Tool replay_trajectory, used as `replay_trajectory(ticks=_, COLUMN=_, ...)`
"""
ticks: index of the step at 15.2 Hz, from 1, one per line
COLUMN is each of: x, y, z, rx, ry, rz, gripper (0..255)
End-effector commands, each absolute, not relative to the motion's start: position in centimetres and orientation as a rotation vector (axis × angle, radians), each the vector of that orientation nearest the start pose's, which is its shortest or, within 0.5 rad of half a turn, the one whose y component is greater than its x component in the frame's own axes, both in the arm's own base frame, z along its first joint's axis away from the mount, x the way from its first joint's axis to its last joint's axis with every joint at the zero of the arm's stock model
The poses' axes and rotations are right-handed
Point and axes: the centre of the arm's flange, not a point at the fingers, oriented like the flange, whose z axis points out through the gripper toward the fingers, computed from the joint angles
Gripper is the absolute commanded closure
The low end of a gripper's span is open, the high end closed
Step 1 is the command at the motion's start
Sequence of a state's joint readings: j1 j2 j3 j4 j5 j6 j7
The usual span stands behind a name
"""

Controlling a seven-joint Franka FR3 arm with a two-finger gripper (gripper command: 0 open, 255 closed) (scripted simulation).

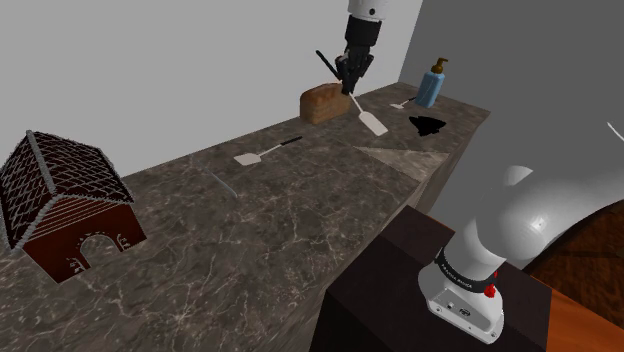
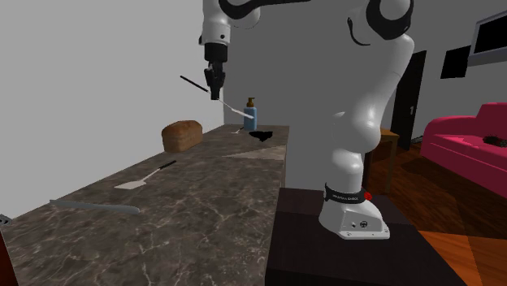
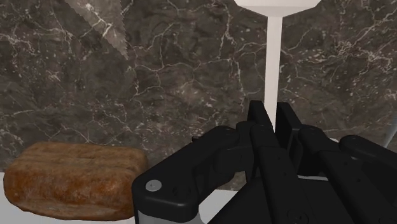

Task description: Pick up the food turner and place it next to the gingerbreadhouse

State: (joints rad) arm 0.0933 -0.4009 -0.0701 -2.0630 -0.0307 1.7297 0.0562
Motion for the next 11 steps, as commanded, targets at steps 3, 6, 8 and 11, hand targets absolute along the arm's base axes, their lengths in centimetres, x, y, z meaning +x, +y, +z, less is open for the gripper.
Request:
replay_trajectory(ticks=3, x=43.9, y=2.8, z=61.0, rx=-3.14, ry=0.038, rz=-0.104, gripper=255)
replay_trajectory(ticks=6, x=44.1, y=6.8, z=61.0, rx=-3.14, ry=0.038, rz=-0.104, gripper=255)
replay_trajectory(ticks=8, x=44.2, y=9.4, z=61.0, rx=-3.14, ry=0.038, rz=-0.104, gripper=255)
replay_trajectory(ticks=11, x=44.4, y=13.4, z=61.0, rx=-3.14, ry=0.038, rz=-0.104, gripper=255)
